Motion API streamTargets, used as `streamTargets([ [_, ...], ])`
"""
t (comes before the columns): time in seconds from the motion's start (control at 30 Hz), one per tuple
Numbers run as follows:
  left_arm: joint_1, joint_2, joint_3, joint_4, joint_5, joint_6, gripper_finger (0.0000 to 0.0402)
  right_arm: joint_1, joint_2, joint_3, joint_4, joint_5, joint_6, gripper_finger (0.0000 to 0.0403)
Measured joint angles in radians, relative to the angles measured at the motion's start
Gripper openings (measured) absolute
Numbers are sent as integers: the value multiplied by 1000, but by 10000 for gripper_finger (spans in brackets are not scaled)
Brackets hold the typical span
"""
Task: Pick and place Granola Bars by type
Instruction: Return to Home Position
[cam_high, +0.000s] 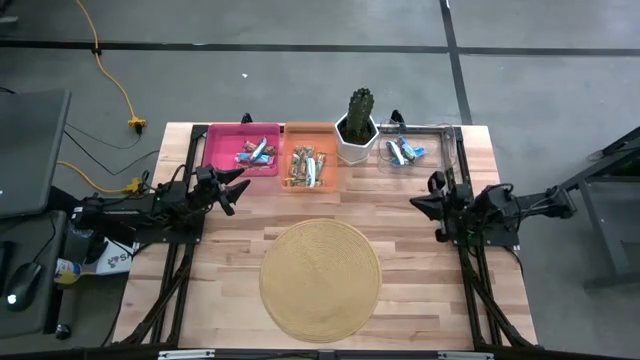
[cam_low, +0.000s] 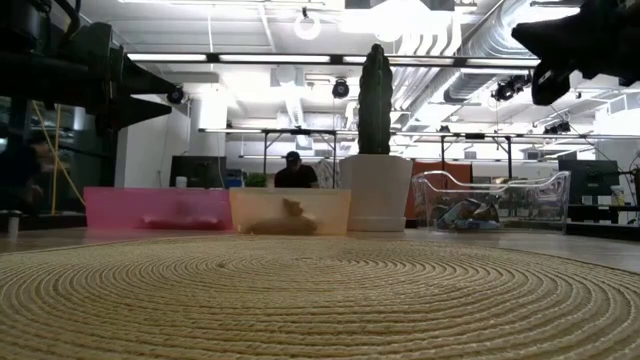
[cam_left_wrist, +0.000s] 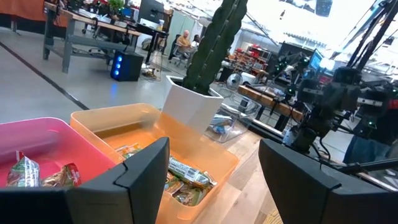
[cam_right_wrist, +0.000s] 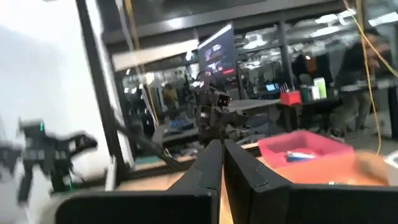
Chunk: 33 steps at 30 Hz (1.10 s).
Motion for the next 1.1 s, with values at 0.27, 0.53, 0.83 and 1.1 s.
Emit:
streamTargets([
  [0.27, 0, 0, 0, 0, 0, 0, 245, 0, 1, -3, -240, -34, -16, 0],
  [0.53, 0, 0, 0, 0, 0, 0, 245, -3, 12, 0, -275, -148, -197, 0],
  [0.83, 0, 0, 0, 0, 0, 0, 245, -3, 12, 0, -270, -102, -186, 0],
  [1.1, 0, 0, 0, 0, 0, 0, 245, -3, 12, 0, -271, -100, -185, 0],
])
